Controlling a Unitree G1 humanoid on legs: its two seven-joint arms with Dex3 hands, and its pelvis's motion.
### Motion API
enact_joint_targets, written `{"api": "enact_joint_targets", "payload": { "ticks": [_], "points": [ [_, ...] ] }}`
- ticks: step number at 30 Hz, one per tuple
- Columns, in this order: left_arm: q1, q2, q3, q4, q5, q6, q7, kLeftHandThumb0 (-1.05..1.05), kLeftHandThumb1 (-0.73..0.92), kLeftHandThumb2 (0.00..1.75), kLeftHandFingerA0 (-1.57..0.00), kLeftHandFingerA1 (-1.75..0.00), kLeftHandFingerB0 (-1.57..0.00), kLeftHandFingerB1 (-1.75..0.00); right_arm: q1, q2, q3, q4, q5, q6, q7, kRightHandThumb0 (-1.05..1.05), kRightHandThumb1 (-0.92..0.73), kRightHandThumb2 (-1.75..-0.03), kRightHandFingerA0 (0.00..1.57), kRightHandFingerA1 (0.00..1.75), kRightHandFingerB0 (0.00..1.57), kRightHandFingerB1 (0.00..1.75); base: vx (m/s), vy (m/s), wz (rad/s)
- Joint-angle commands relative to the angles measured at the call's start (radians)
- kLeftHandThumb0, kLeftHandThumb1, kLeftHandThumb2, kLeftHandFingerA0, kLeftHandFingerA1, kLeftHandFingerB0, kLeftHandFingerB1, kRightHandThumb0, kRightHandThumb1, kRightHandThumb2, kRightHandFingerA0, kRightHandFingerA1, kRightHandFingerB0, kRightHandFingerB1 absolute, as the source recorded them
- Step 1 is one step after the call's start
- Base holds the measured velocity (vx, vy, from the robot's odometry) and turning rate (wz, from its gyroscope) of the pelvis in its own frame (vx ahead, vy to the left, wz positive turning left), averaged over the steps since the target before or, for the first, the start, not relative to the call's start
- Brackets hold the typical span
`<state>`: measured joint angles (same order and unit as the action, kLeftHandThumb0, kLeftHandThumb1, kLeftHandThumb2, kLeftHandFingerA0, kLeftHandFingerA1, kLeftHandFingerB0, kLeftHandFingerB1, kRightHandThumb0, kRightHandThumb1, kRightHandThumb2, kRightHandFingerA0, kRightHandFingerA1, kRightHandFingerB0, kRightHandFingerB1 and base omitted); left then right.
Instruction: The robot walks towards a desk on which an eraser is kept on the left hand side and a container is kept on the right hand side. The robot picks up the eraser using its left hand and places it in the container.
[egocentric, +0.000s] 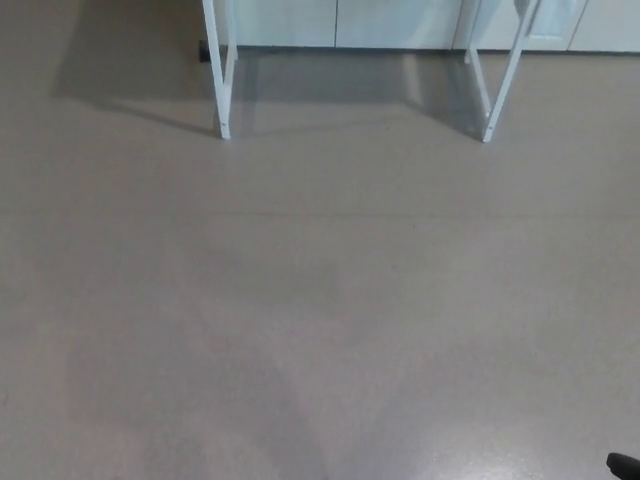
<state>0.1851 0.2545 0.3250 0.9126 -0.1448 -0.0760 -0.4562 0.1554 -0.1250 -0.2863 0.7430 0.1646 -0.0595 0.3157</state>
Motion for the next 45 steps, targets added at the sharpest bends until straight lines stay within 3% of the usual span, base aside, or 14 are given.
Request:
{"api": "enact_joint_targets", "payload": {
  "ticks": [1, 14, 16, 23, 24, 28, 35, 36, 43, 45],
  "points": [
    [0.003, 0.029, 0.004, -0.002, -0.012, -0.073, -0.001, -0.34, 0.58, 0.64, -0.2, -0.32, -0.17, -0.31, 0.011, -0.004, 0.009, -0.001, 0.003, -0.031, -0.005, -0.26, -0.43, -0.6, 0.5, 0.57, 0.36, 0.46, 0.28, 0.342, 0.06],
    [0.039, 0.044, -0.06, -0.025, 0.047, -0.143, 0.065, -0.35, 0.59, 0.65, -0.21, -0.33, -0.18, -0.31, 0.007, -0.001, 0.027, 0.028, -0.007, -0.059, -0.018, -0.18, -0.49, -0.54, 0.65, 0.58, 0.38, 0.42, 0.26, 0.073, 0.12],
    [0.048, 0.055, -0.093, -0.03, 0.088, -0.169, 0.103, -0.38, 0.59, 0.67, -0.21, -0.34, -0.18, -0.32, 0.007, -0.005, 0.033, 0.032, -0.009, -0.065, -0.015, -0.26, -0.46, -0.61, 0.56, 0.6, 0.33, 0.46, 0.45, -0.16, 0.32],
    [0.044, 0.074, -0.135, -0.01, 0.109, -0.196, 0.139, -0.4, 0.58, 0.68, -0.2, -0.34, -0.18, -0.33, 0.001, -0.009, 0.048, 0.047, -0.015, -0.08, -0.023, -0.28, -0.45, -0.63, 0.57, 0.59, 0.33, 0.46, 0.42, -0.075, 0.18],
    [0.045, 0.076, -0.139, -0.012, 0.11, -0.199, 0.14, -0.4, 0.57, 0.68, -0.2, -0.34, -0.19, -0.33, 0.001, -0.007, 0.047, 0.049, -0.014, -0.081, -0.025, -0.19, -0.51, -0.54, 0.62, 0.57, 0.36, 0.42, 0.32, 0.012, -0.02],
    [0.049, 0.078, -0.14, -0.016, 0.103, -0.196, 0.14, -0.39, 0.57, 0.67, -0.2, -0.34, -0.18, -0.33, -0.002, -0.005, 0.05, 0.052, -0.012, -0.08, -0.028, -0.2, -0.49, -0.54, 0.63, 0.58, 0.36, 0.42, 0.34, 0.111, -0.23],
    [0.041, 0.087, -0.158, 0.007, 0.117, -0.221, 0.162, -0.42, 0.56, 0.68, -0.21, -0.35, -0.19, -0.34, 0.0, -0.006, 0.057, 0.052, -0.015, -0.088, -0.032, -0.27, -0.45, -0.62, 0.57, 0.59, 0.33, 0.45, 0.55, 0.208, -0.35],
    [0.042, 0.086, -0.159, 0.005, 0.115, -0.22, 0.161, -0.41, 0.56, 0.68, -0.21, -0.35, -0.19, -0.34, 0.002, -0.007, 0.059, 0.05, -0.017, -0.09, -0.033, -0.19, -0.5, -0.54, 0.63, 0.56, 0.36, 0.41, 0.36, 0.109, -0.06],
    [0.053, 0.093, -0.159, -0.005, 0.108, -0.227, 0.154, -0.4, 0.57, 0.67, -0.21, -0.35, -0.19, -0.33, 0.007, 0.007, 0.062, 0.048, -0.015, -0.091, -0.046, -0.19, -0.49, -0.54, 0.64, 0.58, 0.37, 0.42, 0.38, 0.055, 0.09],
    [0.055, 0.094, -0.161, -0.009, 0.11, -0.228, 0.157, -0.4, 0.57, 0.68, -0.21, -0.35, -0.19, -0.33, -0.002, 0.006, 0.067, 0.057, -0.021, -0.099, -0.045, -0.29, -0.43, -0.63, 0.56, 0.61, 0.34, 0.47, 0.47, -0.035, 0.26]
  ]
}}
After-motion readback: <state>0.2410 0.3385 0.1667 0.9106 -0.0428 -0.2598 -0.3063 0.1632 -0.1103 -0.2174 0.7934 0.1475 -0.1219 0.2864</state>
